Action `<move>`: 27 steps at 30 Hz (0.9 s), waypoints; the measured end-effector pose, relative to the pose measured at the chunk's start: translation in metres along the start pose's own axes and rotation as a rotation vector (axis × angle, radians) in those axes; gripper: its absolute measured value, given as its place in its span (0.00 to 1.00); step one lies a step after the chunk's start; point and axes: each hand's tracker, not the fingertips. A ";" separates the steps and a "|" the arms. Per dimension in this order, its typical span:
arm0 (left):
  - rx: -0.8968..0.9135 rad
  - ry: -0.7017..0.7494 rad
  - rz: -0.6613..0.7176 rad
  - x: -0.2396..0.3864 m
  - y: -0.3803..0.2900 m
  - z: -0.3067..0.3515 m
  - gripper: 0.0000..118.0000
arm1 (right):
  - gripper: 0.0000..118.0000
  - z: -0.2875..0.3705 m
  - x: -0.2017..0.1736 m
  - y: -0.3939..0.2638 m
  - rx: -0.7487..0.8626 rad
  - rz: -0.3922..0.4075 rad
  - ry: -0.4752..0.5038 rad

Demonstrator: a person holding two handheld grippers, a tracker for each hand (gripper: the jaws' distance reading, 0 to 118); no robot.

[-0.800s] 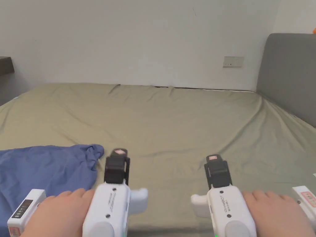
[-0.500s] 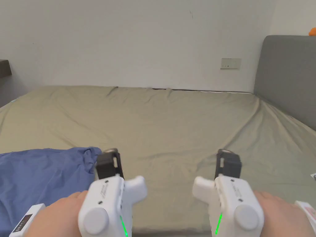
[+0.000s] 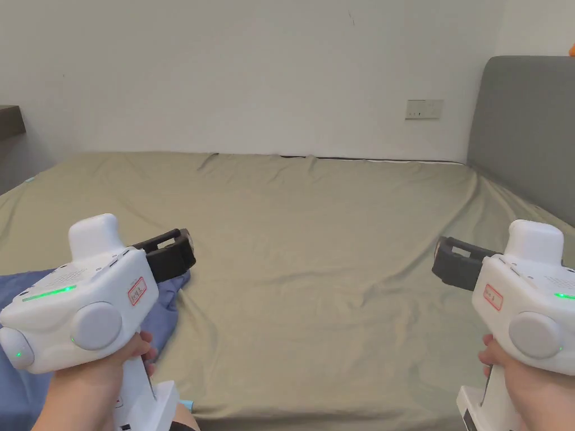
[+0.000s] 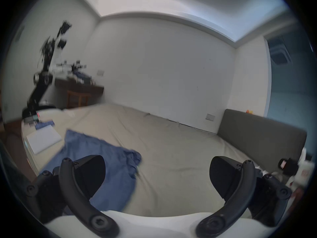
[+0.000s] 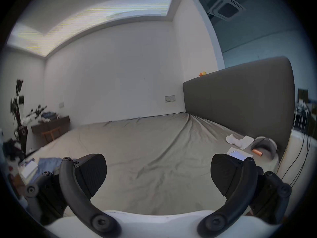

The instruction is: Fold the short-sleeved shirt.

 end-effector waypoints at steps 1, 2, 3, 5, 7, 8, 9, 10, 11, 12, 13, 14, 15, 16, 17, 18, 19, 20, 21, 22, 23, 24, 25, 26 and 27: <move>0.032 0.013 -0.054 0.003 0.000 0.003 1.00 | 1.00 -0.001 -0.002 -0.001 -0.007 0.019 0.006; 0.060 0.011 -0.094 0.007 0.000 0.005 1.00 | 1.00 -0.002 -0.004 -0.003 -0.010 0.029 0.019; 0.074 0.011 -0.126 0.010 0.000 0.007 1.00 | 1.00 -0.003 -0.007 -0.005 -0.016 0.040 0.028; 0.087 0.010 -0.160 0.019 -0.001 0.010 1.00 | 1.00 -0.002 -0.014 -0.007 -0.027 0.069 0.042; 0.085 0.007 -0.185 0.022 -0.001 0.011 1.00 | 1.00 -0.001 -0.019 -0.008 -0.028 0.091 0.050; 0.085 -0.004 -0.201 0.025 -0.002 0.011 1.00 | 1.00 0.000 -0.021 -0.008 -0.024 0.098 0.055; 0.084 -0.011 -0.213 0.027 -0.003 0.011 1.00 | 1.00 0.001 -0.022 -0.008 -0.021 0.102 0.061; 0.084 -0.015 -0.225 0.030 -0.004 0.011 1.00 | 1.00 0.001 -0.024 -0.008 -0.020 0.105 0.069; 0.085 -0.016 -0.233 0.029 -0.005 0.012 1.00 | 1.00 0.002 -0.024 -0.008 -0.017 0.105 0.074; 0.084 -0.017 -0.237 0.030 -0.006 0.012 1.00 | 1.00 0.002 -0.024 -0.008 -0.017 0.107 0.075; 0.079 -0.021 -0.237 0.031 -0.006 0.011 1.00 | 1.00 0.002 -0.025 -0.008 -0.018 0.108 0.075; 0.078 -0.026 -0.234 0.031 -0.005 0.011 1.00 | 1.00 0.002 -0.025 -0.008 -0.018 0.108 0.075; 0.076 -0.026 -0.231 0.031 -0.005 0.012 1.00 | 1.00 0.002 -0.026 -0.008 -0.018 0.107 0.076; 0.074 -0.025 -0.226 0.031 -0.005 0.012 1.00 | 1.00 0.003 -0.024 -0.008 -0.019 0.105 0.076; 0.075 -0.026 -0.216 0.031 -0.005 0.012 1.00 | 1.00 0.003 -0.024 -0.008 -0.019 0.104 0.075; 0.078 -0.023 -0.206 0.030 -0.004 0.012 1.00 | 1.00 0.003 -0.024 -0.008 -0.019 0.103 0.074; 0.083 -0.017 -0.198 0.029 -0.004 0.012 1.00 | 1.00 0.002 -0.024 -0.007 -0.019 0.101 0.072; 0.085 -0.015 -0.191 0.028 -0.003 0.012 1.00 | 1.00 0.002 -0.023 -0.007 -0.018 0.099 0.070; 0.088 -0.020 -0.182 0.026 -0.002 0.013 1.00 | 1.00 0.002 -0.022 -0.007 -0.019 0.097 0.069; 0.090 -0.038 -0.168 0.025 -0.001 0.014 1.00 | 1.00 0.002 -0.022 -0.007 -0.020 0.095 0.068; 0.091 -0.050 -0.160 0.024 0.000 0.015 1.00 | 1.00 0.002 -0.022 -0.007 -0.024 0.094 0.066; 0.092 -0.055 -0.158 0.024 0.001 0.015 1.00 | 1.00 0.001 -0.021 -0.007 -0.027 0.095 0.067; 0.095 -0.056 -0.157 0.025 0.001 0.016 1.00 | 1.00 0.001 -0.021 -0.007 -0.028 0.095 0.066; 0.099 -0.053 -0.155 0.025 0.001 0.016 1.00 | 1.00 0.001 -0.022 -0.007 -0.029 0.094 0.066; 0.100 -0.050 -0.154 0.026 0.001 0.016 1.00 | 1.00 0.002 -0.022 -0.007 -0.029 0.095 0.065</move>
